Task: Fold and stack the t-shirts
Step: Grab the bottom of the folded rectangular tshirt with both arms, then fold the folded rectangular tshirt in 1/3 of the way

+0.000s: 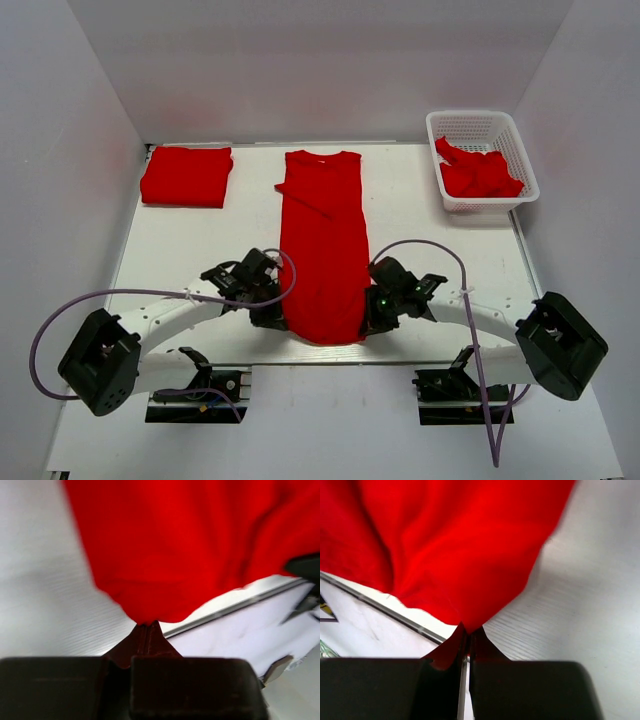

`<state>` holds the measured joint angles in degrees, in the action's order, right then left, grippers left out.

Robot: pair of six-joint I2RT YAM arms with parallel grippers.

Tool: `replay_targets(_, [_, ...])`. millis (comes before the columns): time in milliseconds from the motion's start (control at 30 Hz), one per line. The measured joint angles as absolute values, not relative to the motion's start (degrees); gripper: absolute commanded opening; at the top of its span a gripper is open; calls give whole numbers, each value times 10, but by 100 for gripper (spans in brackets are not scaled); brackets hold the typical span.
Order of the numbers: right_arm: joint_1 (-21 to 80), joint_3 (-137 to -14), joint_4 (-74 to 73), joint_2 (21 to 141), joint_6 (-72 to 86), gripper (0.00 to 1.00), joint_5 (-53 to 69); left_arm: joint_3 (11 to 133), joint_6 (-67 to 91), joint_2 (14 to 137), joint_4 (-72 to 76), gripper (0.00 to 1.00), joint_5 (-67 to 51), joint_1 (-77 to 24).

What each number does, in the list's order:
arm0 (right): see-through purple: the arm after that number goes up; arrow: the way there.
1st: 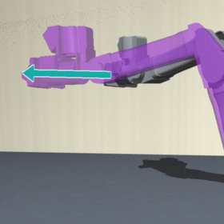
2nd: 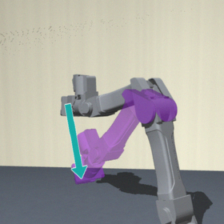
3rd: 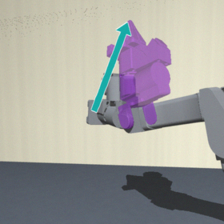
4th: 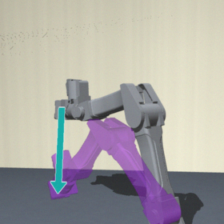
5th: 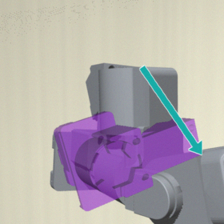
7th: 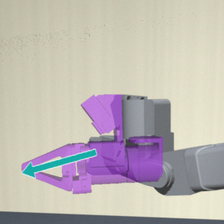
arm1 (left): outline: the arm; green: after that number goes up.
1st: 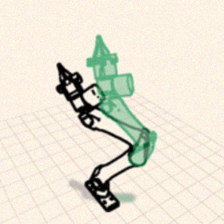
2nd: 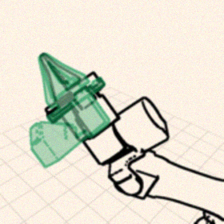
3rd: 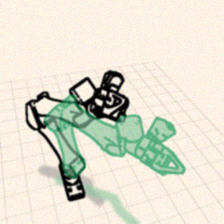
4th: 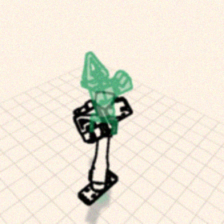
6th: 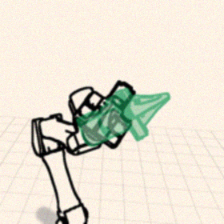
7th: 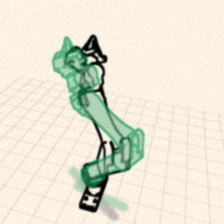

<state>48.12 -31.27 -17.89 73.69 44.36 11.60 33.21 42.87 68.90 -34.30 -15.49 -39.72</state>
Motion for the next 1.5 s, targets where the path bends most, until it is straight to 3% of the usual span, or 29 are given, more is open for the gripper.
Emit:
replay_targets(233, [480, -376, -193, 723, 425, 0, 84, 438, 415, 709, -368, 0, -140, -395])
replay_targets(700, [411, -537, -253, 796, 355, 0, -11, 652, 414, 870, -458, 0, -2, -354])
replay_targets(1100, [349, -666, -267, 922, 290, 0, 1, 790, 375, 974, -448, 0, 53, -305])
replay_targets(1500, [301, -744, -269, 996, 265, 0, 51, 853, 323, 1030, -423, 0, 67, -265])
